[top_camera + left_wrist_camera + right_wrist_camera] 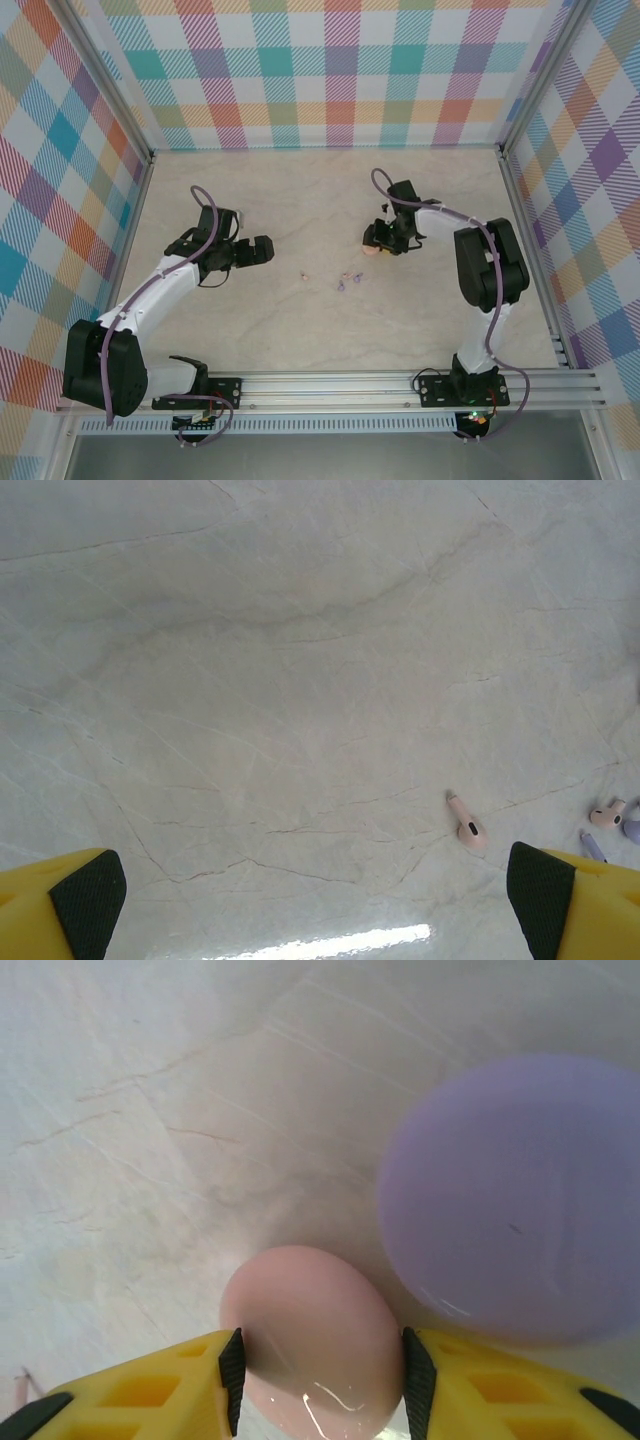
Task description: Insert the wireless bluetooth earbuds into the charging case
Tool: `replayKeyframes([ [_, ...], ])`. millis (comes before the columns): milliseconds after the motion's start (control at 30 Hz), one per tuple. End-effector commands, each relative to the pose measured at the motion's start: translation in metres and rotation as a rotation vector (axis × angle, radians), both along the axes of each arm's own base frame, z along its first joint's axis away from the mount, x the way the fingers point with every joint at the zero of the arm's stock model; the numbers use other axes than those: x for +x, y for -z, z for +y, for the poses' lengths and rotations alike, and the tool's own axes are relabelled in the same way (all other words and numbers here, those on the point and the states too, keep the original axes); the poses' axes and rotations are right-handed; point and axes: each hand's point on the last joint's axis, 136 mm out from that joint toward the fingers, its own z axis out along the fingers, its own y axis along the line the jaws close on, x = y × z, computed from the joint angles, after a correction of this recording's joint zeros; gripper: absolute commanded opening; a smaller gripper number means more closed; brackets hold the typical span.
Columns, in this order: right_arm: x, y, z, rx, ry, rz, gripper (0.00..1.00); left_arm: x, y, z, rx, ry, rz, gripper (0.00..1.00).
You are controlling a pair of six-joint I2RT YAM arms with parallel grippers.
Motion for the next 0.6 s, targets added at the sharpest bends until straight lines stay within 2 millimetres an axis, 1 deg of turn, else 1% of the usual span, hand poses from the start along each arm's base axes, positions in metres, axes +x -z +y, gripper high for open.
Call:
replayKeyframes([
  [0, 0.001, -0.001, 0.017, 0.025, -0.076, 0.010, 0.47, -0.003, -0.005, -0.005, -0.006, 0.029, 0.002, 1.00],
  [233, 0.012, 0.002, 0.044, 0.049, -0.173, 0.017, 0.47, -0.005, -0.003, -0.012, -0.043, 0.049, 0.009, 1.00],
  [400, 0.018, 0.002, 0.063, 0.055, -0.250, 0.017, 0.47, -0.007, 0.000, -0.021, -0.086, 0.081, 0.019, 1.00],
  [567, 0.025, -0.002, 0.071, 0.055, -0.278, 0.008, 0.48, -0.003, 0.001, -0.033, -0.137, 0.118, 0.024, 1.00],
])
